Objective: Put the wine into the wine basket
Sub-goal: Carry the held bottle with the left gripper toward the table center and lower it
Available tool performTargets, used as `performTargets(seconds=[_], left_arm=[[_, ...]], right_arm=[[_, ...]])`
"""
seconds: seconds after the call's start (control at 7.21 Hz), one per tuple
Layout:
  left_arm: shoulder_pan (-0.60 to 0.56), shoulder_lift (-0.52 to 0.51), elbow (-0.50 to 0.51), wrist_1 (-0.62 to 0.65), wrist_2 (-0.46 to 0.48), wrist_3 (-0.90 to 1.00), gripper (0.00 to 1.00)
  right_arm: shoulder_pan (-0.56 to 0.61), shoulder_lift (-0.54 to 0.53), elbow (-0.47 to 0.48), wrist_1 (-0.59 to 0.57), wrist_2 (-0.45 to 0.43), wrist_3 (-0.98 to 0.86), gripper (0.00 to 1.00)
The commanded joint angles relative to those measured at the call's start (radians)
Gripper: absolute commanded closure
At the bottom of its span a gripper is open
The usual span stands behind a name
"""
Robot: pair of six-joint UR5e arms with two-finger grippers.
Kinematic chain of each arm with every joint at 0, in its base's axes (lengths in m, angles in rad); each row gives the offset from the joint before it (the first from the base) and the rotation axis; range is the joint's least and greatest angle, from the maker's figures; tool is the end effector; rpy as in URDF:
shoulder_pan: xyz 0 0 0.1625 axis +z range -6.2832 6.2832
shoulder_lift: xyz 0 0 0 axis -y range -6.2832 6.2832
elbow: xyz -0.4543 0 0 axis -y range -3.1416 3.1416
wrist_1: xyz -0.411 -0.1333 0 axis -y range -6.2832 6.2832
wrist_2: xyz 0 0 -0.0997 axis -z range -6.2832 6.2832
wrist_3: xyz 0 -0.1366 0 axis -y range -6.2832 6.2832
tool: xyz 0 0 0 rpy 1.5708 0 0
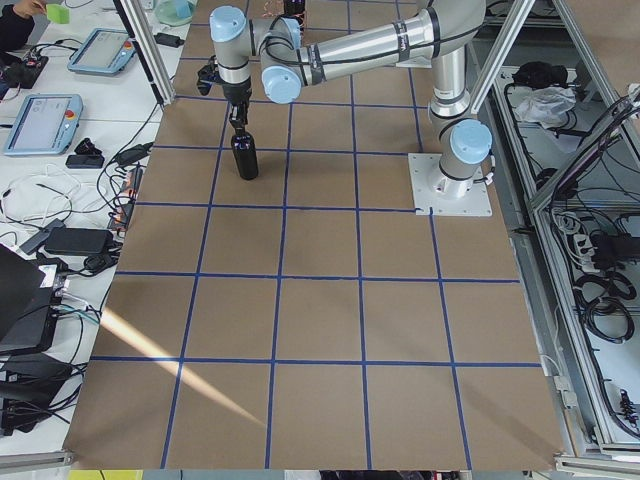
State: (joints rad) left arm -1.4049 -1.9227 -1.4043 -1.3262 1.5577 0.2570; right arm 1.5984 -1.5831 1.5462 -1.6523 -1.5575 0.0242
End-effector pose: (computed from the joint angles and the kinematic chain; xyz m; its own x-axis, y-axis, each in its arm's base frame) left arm -0.0229 -0.6813 0.3827 -0.9958 0.0913 -0.0024 0.0913 0.9940 -0.0605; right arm 0.1494 -0.5163 0.5081 -0.9999 -0.0051 -0.0161 -0.0032 0.9930 -0.1178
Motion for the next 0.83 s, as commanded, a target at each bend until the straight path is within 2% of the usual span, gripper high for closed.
performTargets(seconds=[0.0, 0.14, 0.28, 0.42, 0.55, 0.69], left_arm=[[-0.003, 0.063, -0.001, -0.112, -0.005, -0.007, 1.0], [-0.012, 0.111, -0.011, -0.17, -0.016, -0.028, 1.0], [-0.017, 0.17, -0.036, -0.25, -0.069, -0.124, 1.0], [-0.026, 0.251, -0.109, -0.267, -0.088, -0.202, 1.0], [-0.063, 0.352, -0.23, -0.268, -0.09, -0.285, 1.0], [-0.13, 0.417, -0.339, -0.224, -0.075, -0.335, 1.0]], right_arm=[[0.0, 0.0, 0.0, -0.001, -0.001, -0.001, 0.0], [0.0, 0.002, 0.0, -0.001, 0.0, 0.0, 0.0], [0.0, 0.002, 0.0, -0.001, 0.0, -0.001, 0.0], [0.0, 0.002, 0.0, -0.001, 0.0, 0.0, 0.0], [0.0, 0.002, 0.0, 0.0, -0.001, -0.001, 0.0], [0.0, 0.002, 0.0, -0.001, -0.001, -0.001, 0.0]])
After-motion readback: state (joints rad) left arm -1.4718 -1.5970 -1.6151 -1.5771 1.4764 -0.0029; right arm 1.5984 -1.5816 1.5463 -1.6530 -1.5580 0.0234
